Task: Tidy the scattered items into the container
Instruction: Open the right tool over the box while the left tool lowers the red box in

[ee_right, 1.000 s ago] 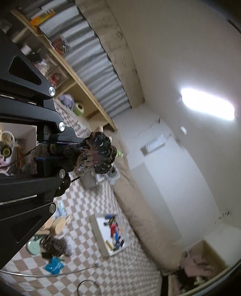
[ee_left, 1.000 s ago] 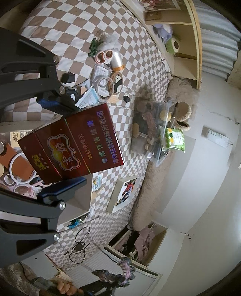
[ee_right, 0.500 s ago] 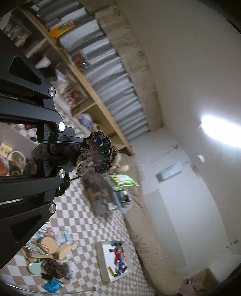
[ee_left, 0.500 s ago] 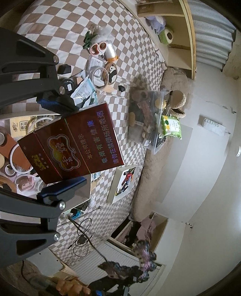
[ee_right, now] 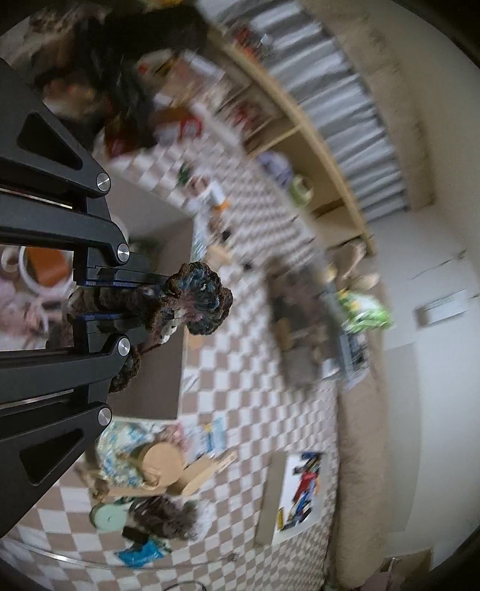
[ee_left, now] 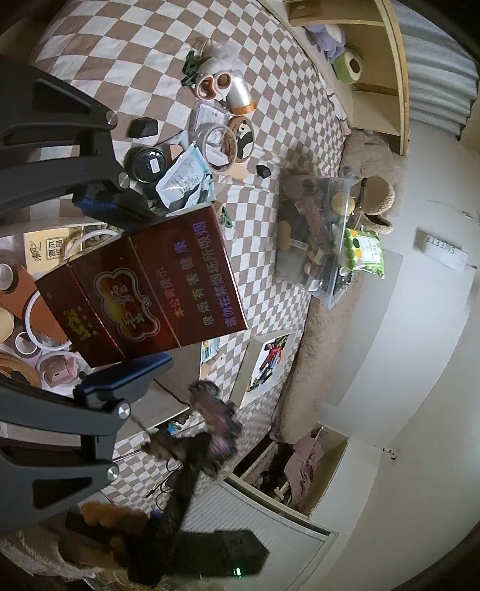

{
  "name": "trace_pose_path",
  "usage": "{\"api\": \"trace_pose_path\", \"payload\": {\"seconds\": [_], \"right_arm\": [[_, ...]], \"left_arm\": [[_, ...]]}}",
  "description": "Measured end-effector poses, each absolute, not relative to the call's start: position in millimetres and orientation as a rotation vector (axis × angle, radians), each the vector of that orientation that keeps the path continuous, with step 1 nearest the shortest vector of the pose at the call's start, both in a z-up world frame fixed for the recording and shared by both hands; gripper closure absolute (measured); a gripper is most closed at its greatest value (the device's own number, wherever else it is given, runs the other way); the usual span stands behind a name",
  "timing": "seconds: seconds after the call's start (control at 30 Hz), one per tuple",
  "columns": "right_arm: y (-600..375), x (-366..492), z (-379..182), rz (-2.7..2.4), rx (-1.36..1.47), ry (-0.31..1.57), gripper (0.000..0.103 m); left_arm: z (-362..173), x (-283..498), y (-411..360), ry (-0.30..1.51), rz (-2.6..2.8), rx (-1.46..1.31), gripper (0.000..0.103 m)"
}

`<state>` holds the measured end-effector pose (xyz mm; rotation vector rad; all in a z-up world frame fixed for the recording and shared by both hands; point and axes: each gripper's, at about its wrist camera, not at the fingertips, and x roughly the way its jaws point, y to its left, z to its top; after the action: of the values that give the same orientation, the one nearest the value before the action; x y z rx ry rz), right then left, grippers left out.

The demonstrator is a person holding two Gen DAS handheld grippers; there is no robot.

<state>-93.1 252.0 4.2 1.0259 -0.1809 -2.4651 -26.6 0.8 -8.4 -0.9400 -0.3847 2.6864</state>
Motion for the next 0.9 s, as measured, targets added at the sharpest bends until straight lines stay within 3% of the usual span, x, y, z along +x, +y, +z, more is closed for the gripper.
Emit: {"api": "trace_pose_path", "payload": {"seconds": [0.57,0.6,0.67,0.7,0.9], "right_arm": [[245.0,-132.1,-49.3,-2.47,1.249,-0.063,0.091],[244.9,-131.9,-49.3,-2.473,1.245,-0.061,0.084],[245.9,-131.3,-48.1,-2.478,1.234,-0.074,0.051],[246.3,-130.5,-47.4,-2.481,1.227,-0.078,0.027],[248.0,-123.6,-38.1,-2.475,1.164,-0.098,0.025]], "left_arm": [[-17.4,-73.2,11.5,-0.339,2.58,-1.052,0.039],[-18.4,-76.0,13.9,-0.331,2.573,-1.06,0.039],[-20.2,-82.1,19.3,-0.309,2.563,-1.078,0.039],[-21.2,-84.7,22.2,-0.298,2.559,-1.087,0.039],[-30.9,-95.6,32.5,-0.252,2.539,-1.136,0.039]]}}
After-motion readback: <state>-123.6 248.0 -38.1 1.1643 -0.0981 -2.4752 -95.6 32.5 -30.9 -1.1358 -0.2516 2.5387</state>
